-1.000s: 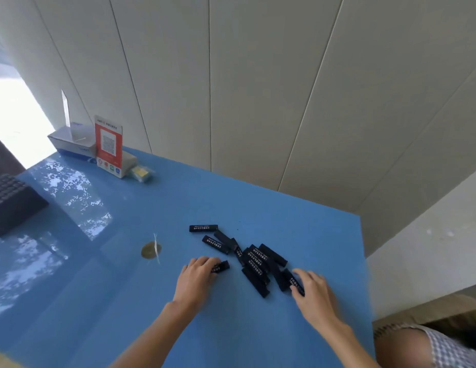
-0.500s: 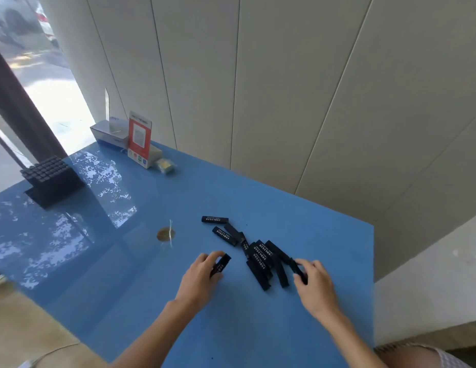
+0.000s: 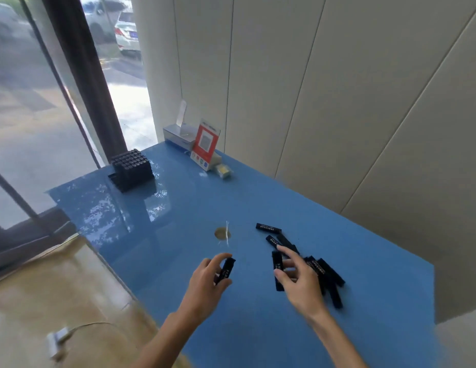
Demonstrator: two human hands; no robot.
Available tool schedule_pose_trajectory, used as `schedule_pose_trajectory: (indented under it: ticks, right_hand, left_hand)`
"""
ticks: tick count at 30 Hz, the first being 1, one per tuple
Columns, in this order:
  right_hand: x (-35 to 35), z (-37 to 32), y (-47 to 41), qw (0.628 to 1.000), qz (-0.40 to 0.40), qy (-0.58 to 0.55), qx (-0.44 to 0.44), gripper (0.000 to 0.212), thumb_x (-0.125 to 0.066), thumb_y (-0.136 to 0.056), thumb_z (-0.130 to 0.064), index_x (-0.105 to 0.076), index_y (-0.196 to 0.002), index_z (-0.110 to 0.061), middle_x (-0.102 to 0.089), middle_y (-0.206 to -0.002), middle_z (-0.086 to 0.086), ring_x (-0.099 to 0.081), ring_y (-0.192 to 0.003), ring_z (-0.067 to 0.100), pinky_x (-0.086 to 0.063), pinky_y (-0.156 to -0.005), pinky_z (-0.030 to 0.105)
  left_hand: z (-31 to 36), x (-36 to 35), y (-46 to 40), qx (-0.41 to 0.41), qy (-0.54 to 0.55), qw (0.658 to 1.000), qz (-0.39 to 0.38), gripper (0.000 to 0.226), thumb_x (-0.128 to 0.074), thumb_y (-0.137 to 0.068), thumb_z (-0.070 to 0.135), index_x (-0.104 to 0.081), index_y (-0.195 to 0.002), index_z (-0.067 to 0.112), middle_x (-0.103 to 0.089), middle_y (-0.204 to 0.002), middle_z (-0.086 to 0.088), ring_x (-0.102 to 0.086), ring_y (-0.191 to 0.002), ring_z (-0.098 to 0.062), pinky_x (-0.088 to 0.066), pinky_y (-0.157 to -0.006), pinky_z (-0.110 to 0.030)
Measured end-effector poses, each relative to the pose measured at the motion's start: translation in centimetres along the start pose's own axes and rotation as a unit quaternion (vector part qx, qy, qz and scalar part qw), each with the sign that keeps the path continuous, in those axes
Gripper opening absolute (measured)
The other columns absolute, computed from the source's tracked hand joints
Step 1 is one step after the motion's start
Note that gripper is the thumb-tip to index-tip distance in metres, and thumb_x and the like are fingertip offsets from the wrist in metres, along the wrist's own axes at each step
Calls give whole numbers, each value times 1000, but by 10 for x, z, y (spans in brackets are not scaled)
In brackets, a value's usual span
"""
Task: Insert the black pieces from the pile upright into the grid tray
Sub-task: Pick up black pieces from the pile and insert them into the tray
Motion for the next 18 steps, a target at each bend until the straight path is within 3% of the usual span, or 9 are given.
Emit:
schedule_pose_trajectory:
  ticks: [3,7,14,18]
  right_hand:
    - [-46,-29,-2,1000,-10,-28,1,43,-63,-86,-4,-58,-112,-38,-61,-89,0,-63,-70,7,-51,-59,18]
    - [-118,-70,0,999,-10,-49,15,42,-63,-86,-4,-59,-106,-40,-63,-86,3,-66,-67,20,-54,-59,25]
    - [-239,-129,19,996,18,-75,44,42,-64,-85,-4,-59,-104,-42,-60,-86,0,-64,-70,17,-52,-58,22]
    - [-286,-148,23,997,11,-60,52,41,-63,-86,-6,-57,-107,-41,-61,-84,-3,-63,-71,11,-55,-63,23]
  left_hand:
    - [-20,44,6,12,13,1000,21,50,-66,-83,14,-45,-111,49,-52,-93,8,-58,-67,-10,-51,-67,-25]
    - [-54,117,17,31,42,998,39,47,-67,-82,11,-47,-112,41,-62,-86,5,-58,-56,-10,-53,-61,-31]
    - [-96,228,35,28,101,990,97,51,-70,-80,8,-48,-104,47,-62,-89,9,-60,-60,-7,-54,-59,-25]
    - [-112,260,39,25,104,990,90,51,-71,-80,9,-48,-106,48,-62,-91,12,-61,-63,-9,-55,-62,-30]
Point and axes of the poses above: each hand's wrist, its own y-axis away from the middle knuckle, its own x-axis out of the back of the hand, z = x × y, the point moved 8 cm from there along -y, towards the middle knuckle
